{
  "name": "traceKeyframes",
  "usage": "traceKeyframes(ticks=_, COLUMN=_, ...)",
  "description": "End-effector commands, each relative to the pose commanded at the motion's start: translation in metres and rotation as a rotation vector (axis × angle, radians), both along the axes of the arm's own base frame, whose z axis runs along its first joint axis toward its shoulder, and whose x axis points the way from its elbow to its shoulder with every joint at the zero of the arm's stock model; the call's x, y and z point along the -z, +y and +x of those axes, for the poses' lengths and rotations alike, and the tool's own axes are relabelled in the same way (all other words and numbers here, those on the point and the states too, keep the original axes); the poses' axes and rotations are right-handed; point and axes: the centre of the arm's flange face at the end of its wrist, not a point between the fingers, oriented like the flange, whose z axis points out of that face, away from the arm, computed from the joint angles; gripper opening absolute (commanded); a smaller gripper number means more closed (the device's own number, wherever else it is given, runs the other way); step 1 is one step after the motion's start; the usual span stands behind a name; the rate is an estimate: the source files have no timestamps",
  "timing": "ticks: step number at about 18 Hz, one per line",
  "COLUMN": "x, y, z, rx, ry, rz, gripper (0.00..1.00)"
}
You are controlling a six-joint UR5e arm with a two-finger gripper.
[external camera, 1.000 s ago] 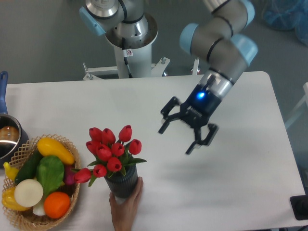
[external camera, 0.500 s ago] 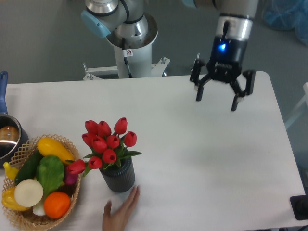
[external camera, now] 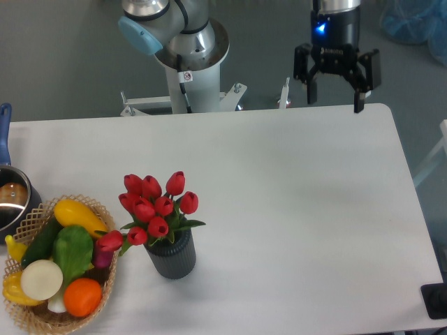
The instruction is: Insert the flowers into the vase
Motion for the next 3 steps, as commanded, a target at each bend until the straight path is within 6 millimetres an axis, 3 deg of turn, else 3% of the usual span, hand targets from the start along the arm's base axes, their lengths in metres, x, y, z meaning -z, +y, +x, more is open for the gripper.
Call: traceKeyframes(ticks=3, x=0.0005, y=-0.0044, z=0.0014, rx=-0.009, ry=-0.015, rz=0.000, gripper=1.00)
